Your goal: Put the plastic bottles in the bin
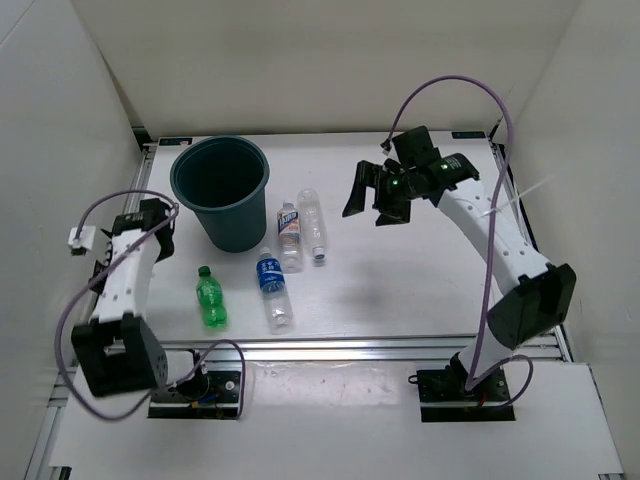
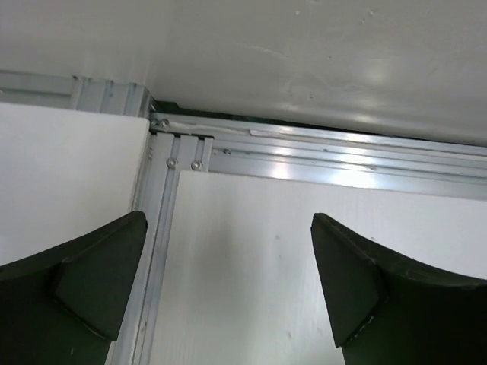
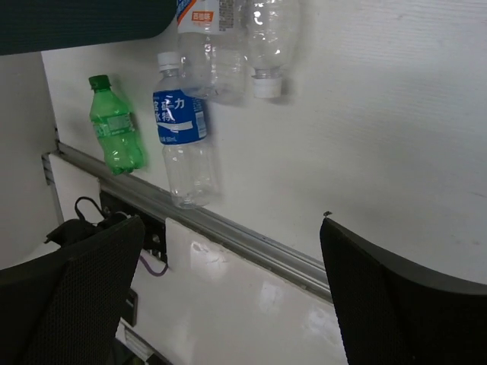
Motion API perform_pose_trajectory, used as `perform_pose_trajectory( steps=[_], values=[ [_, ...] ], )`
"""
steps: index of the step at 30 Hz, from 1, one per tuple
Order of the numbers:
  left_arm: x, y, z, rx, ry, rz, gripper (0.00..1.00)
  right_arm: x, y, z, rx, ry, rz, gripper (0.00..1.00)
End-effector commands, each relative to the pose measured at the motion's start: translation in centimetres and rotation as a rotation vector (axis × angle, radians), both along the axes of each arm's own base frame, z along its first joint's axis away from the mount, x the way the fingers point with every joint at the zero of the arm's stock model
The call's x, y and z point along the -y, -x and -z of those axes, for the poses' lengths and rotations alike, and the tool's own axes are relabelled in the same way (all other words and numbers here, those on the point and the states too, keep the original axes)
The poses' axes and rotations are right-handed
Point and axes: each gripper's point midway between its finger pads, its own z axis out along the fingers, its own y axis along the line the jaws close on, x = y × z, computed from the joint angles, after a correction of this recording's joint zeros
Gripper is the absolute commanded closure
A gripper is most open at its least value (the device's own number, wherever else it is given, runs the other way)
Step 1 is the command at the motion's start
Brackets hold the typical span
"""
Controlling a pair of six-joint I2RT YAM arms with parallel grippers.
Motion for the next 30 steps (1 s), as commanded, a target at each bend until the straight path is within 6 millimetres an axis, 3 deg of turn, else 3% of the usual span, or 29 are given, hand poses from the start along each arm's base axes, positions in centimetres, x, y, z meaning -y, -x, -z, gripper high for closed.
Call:
perform_pose_trajectory(
  steps=[1,4,6,11,12,13,14,19,24,27,30],
  values=[
    [2.5,3.8,-0.6,-0.013,0.156,0.056,0.00,-2.5,-1.5,-0.7,0.031,-0.088,-0.088,0.00],
    [4.5,4.9,-0.9,0.106,0.249,0.109,0.00,-4.2,-3.1,0.6,-0.021,-0.163,-0.126,0.00],
    [5.4,5.1,-0.7,0.025,0.296,0.200,0.00,-5.3,-4.9,1.9,-0.057,-0.183,-0.139,0.00],
    [6.5,4.4,-2.2,0.028,0.315,0.323,0.00,-7.2,-9.1,3.2,-0.008,-0.179,-0.187,0.00],
    [6.8,4.4,-2.4,0.029,0.311,0.355,0.00,-7.3,-10.0,5.0,-0.032,-0.149,-0.169,0.00],
    [6.9,4.2,-3.0,0.041,0.305,0.377,0.00,-7.2,-11.3,4.7,-0.002,-0.145,-0.161,0.00],
    [7.0,3.9,-3.9,0.065,0.297,0.399,0.00,-7.4,-11.8,6.3,-0.028,-0.135,-0.159,0.00],
    [7.8,3.6,-6.5,0.152,0.304,0.508,0.00,-7.8,-13.1,9.9,-0.087,-0.127,-0.155,0.00],
    [8.2,4.0,-6.7,0.127,0.312,0.579,0.00,-8.6,-13.4,13.9,-0.158,-0.144,-0.166,0.00],
    [9.7,3.1,-6.8,0.112,0.359,0.724,0.00,-9.0,-14.2,15.6,-0.166,-0.142,-0.166,0.00],
    [11.6,1.5,-8.6,0.193,0.350,0.925,0.00,-9.6,-14.3,16.8,-0.183,-0.169,-0.195,0.00]
  ],
)
